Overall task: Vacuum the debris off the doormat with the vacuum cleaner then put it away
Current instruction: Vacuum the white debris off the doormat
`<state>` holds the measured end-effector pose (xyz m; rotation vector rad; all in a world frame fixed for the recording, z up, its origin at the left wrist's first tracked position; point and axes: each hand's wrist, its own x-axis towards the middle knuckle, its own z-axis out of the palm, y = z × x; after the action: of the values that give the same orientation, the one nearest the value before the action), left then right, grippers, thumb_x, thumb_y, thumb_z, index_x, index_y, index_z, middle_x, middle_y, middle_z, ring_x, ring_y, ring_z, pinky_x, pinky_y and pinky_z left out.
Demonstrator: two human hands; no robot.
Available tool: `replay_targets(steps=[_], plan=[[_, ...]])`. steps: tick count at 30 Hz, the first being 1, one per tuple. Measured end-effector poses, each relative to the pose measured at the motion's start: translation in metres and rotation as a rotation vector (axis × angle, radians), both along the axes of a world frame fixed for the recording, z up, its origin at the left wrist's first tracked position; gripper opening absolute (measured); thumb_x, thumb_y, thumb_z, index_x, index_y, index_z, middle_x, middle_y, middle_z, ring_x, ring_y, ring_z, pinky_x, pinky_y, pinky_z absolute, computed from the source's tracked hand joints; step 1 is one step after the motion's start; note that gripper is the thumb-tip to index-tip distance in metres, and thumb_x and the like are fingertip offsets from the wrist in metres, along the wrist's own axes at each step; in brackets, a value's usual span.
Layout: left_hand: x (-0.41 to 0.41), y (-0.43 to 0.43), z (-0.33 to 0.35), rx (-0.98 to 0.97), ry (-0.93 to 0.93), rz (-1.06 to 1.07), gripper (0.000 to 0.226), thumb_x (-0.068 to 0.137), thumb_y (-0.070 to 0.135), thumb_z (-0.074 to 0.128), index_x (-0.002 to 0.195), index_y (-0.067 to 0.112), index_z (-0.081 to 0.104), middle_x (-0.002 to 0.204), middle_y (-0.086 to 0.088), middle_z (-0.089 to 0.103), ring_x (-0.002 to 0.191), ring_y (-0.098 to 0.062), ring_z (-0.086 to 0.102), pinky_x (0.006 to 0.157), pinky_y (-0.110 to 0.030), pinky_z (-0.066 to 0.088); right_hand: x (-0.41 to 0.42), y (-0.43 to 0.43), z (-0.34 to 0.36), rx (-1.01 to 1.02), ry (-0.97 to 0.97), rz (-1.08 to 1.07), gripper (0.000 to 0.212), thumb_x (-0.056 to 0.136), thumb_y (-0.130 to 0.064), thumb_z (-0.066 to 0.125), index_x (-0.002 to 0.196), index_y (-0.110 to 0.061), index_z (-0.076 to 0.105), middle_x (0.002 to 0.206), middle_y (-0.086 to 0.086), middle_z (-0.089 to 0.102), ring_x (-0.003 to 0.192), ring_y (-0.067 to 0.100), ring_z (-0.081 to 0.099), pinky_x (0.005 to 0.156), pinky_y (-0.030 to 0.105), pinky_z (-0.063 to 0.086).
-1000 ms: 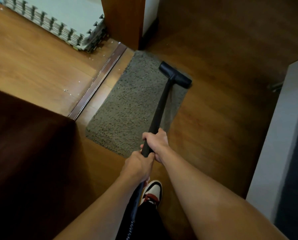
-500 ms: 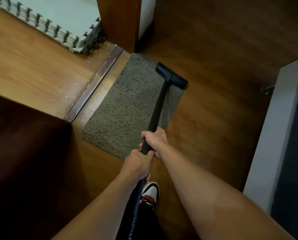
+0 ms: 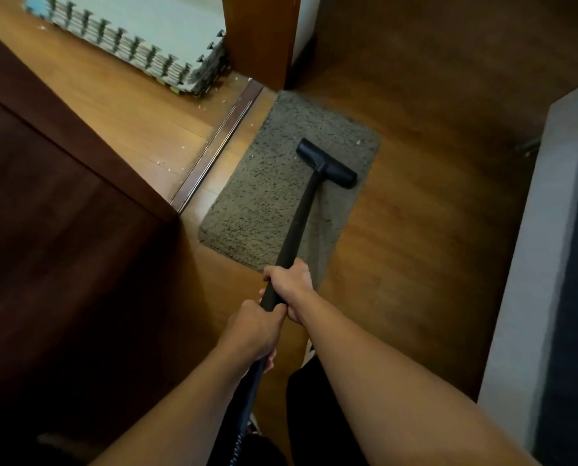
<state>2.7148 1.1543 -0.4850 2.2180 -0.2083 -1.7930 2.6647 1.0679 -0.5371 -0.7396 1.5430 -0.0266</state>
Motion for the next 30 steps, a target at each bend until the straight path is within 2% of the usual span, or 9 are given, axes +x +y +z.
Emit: replay_targets(steps=[6, 12, 15, 17, 18, 20, 24, 27, 30], plan=[[-0.004, 0.017, 0.002, -0.001, -0.014, -0.01, 0.041, 0.096, 0.039, 0.055, 0.091, -0.001, 0.061, 0.053, -0.012, 0.058, 0.034, -0.023, 0.05, 0.043, -0.026, 0.045, -0.006, 0.017, 0.001, -0.003, -0.014, -0.029, 0.04, 0.087, -0.006, 0.066, 0.121, -0.013, 0.046, 0.102, 0.019, 0.066, 0.055, 0.022, 0.067, 0.051, 0.029, 0.055], [-0.026, -0.012, -0.001, -0.036, 0.024, 0.008, 0.04, 0.094, 0.038, 0.057, 0.089, -0.001, 0.062, 0.051, -0.01, 0.058, 0.038, -0.024, 0.053, 0.046, -0.029, 0.046, -0.031, -0.011, -0.008, -0.048, 0.012, -0.046, 0.04, 0.086, -0.005, 0.066, 0.121, -0.007, 0.048, 0.099, 0.021, 0.067, 0.045, 0.018, 0.065, 0.047, 0.027, 0.053], [-0.039, -0.032, -0.004, -0.043, 0.015, -0.015, 0.044, 0.09, 0.042, 0.057, 0.085, -0.001, 0.062, 0.051, -0.012, 0.059, 0.04, -0.027, 0.056, 0.046, -0.032, 0.049, -0.046, -0.032, -0.015, -0.052, 0.01, -0.064, 0.04, 0.086, -0.006, 0.067, 0.121, -0.008, 0.049, 0.096, 0.018, 0.067, 0.049, 0.019, 0.066, 0.05, 0.028, 0.053], [-0.048, -0.046, -0.009, -0.068, 0.0, -0.038, 0.049, 0.077, 0.053, 0.056, 0.078, 0.004, 0.062, 0.06, -0.016, 0.063, 0.053, -0.035, 0.065, 0.055, -0.045, 0.059, -0.053, -0.046, -0.02, -0.062, 0.012, -0.046, 0.04, 0.085, -0.006, 0.067, 0.12, -0.01, 0.048, 0.098, 0.017, 0.068, 0.054, 0.02, 0.068, 0.054, 0.03, 0.055], [-0.053, -0.052, -0.012, -0.075, -0.01, -0.04, 0.052, 0.07, 0.057, 0.054, 0.078, 0.007, 0.062, 0.067, -0.019, 0.065, 0.063, -0.041, 0.068, 0.063, -0.052, 0.06, -0.056, -0.053, -0.023, -0.067, 0.015, -0.037, 0.041, 0.084, -0.007, 0.067, 0.12, -0.011, 0.048, 0.098, 0.018, 0.068, 0.055, 0.021, 0.069, 0.056, 0.033, 0.057], [-0.06, -0.064, -0.018, -0.081, -0.014, -0.034, 0.053, 0.066, 0.059, 0.052, 0.083, 0.011, 0.063, 0.074, -0.019, 0.066, 0.074, -0.044, 0.069, 0.07, -0.057, 0.059, -0.061, -0.067, -0.028, -0.072, 0.018, -0.034, 0.042, 0.082, -0.007, 0.067, 0.12, -0.011, 0.049, 0.097, 0.019, 0.069, 0.055, 0.021, 0.069, 0.059, 0.036, 0.06], [-0.069, -0.093, -0.021, -0.075, -0.039, -0.027, 0.044, 0.069, 0.062, 0.05, 0.088, 0.023, 0.061, 0.079, -0.014, 0.069, 0.082, -0.042, 0.07, 0.077, -0.056, 0.06, -0.067, -0.095, -0.034, -0.076, 0.013, -0.022, 0.041, 0.082, -0.005, 0.066, 0.119, -0.012, 0.048, 0.093, 0.017, 0.067, 0.052, 0.02, 0.067, 0.056, 0.033, 0.057], [-0.074, -0.114, -0.028, -0.078, -0.077, -0.045, 0.043, 0.075, 0.062, 0.048, 0.093, 0.024, 0.058, 0.084, -0.015, 0.072, 0.08, -0.04, 0.071, 0.075, -0.054, 0.061, -0.07, -0.118, -0.04, -0.098, 0.03, -0.006, 0.04, 0.081, -0.007, 0.067, 0.117, -0.011, 0.05, 0.091, 0.015, 0.067, 0.05, 0.02, 0.067, 0.055, 0.032, 0.056], [-0.079, -0.132, -0.039, -0.082, -0.118, -0.031, 0.044, 0.072, 0.064, 0.05, 0.096, 0.027, 0.052, 0.084, -0.013, 0.072, 0.078, -0.038, 0.072, 0.072, -0.053, 0.061, -0.073, -0.139, -0.048, -0.113, 0.052, 0.013, 0.041, 0.078, -0.009, 0.068, 0.115, -0.013, 0.05, 0.086, 0.014, 0.068, 0.049, 0.021, 0.068, 0.055, 0.033, 0.057]])
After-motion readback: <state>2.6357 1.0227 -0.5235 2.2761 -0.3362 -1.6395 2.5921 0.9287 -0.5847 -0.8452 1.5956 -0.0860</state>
